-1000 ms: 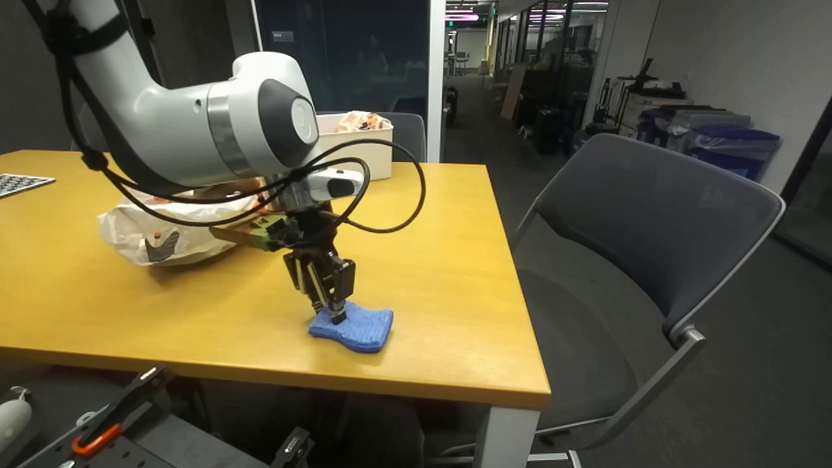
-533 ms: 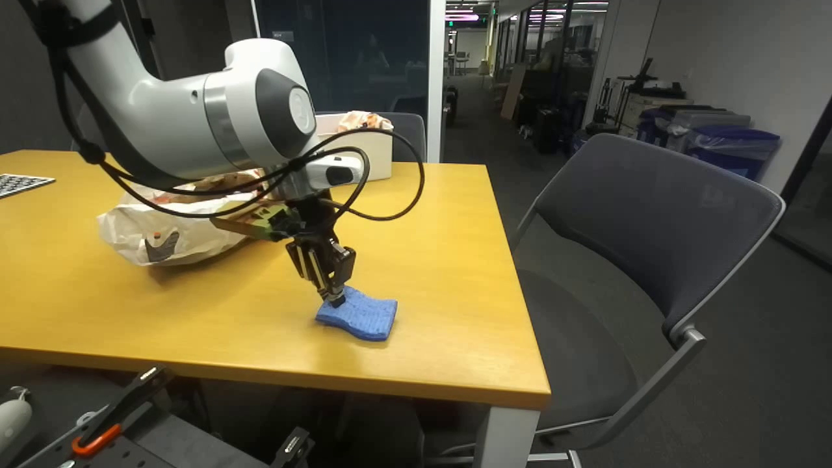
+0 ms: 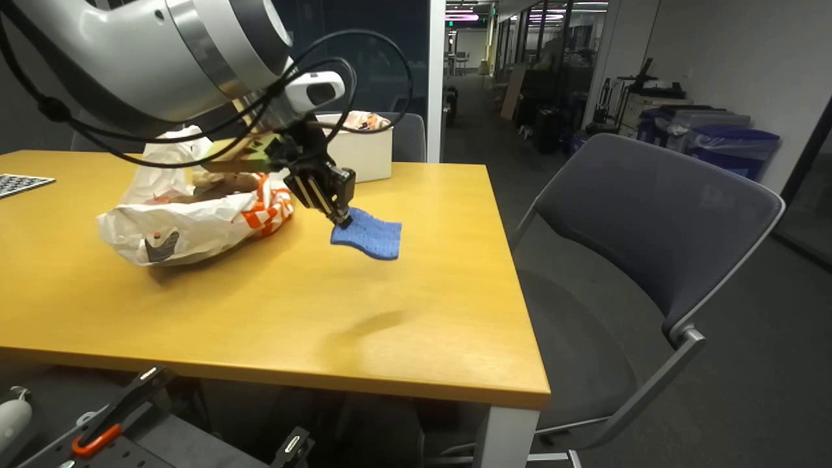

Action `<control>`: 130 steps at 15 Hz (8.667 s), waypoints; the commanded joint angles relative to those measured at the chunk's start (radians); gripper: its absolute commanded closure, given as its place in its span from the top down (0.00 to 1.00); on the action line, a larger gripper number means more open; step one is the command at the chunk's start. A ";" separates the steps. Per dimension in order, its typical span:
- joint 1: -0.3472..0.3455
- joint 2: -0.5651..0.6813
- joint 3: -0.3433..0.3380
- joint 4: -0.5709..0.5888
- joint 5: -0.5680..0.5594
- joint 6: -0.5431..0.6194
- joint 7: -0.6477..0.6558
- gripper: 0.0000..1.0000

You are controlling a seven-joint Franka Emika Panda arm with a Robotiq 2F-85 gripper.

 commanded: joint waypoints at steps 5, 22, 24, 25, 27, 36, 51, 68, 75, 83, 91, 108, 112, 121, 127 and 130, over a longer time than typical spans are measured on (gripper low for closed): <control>0.159 -0.308 0.146 -0.141 -0.002 0.110 0.034 0.06; 0.997 0.122 -0.137 0.006 0.331 0.410 -0.583 0.06; 1.092 0.159 -0.172 0.005 0.455 0.388 -0.740 0.06; 1.095 0.147 -0.148 0.009 0.505 0.337 -0.816 0.06; 1.086 0.087 -0.098 0.021 0.586 0.226 -0.970 0.06; 0.859 0.033 -0.039 0.204 0.651 0.048 -1.358 0.06; 0.453 0.034 0.234 0.222 0.735 -0.029 -1.362 0.94; 0.294 -0.065 0.198 0.228 0.921 -0.442 -1.063 1.00; 0.266 0.092 0.206 0.205 1.048 -0.139 -1.094 1.00; 0.257 0.226 0.297 0.167 1.105 0.105 -1.093 1.00; 0.294 0.294 0.297 0.087 1.023 0.393 -1.078 1.00; 0.415 0.262 0.190 0.011 0.928 0.656 -1.027 1.00; 0.472 0.296 0.092 0.025 1.025 0.713 -1.113 1.00; 0.577 0.364 -0.009 0.049 1.155 0.687 -1.215 0.74; 0.629 0.369 -0.055 0.054 1.162 0.689 -1.227 0.26; 0.641 0.366 -0.072 0.056 1.159 0.690 -1.225 0.14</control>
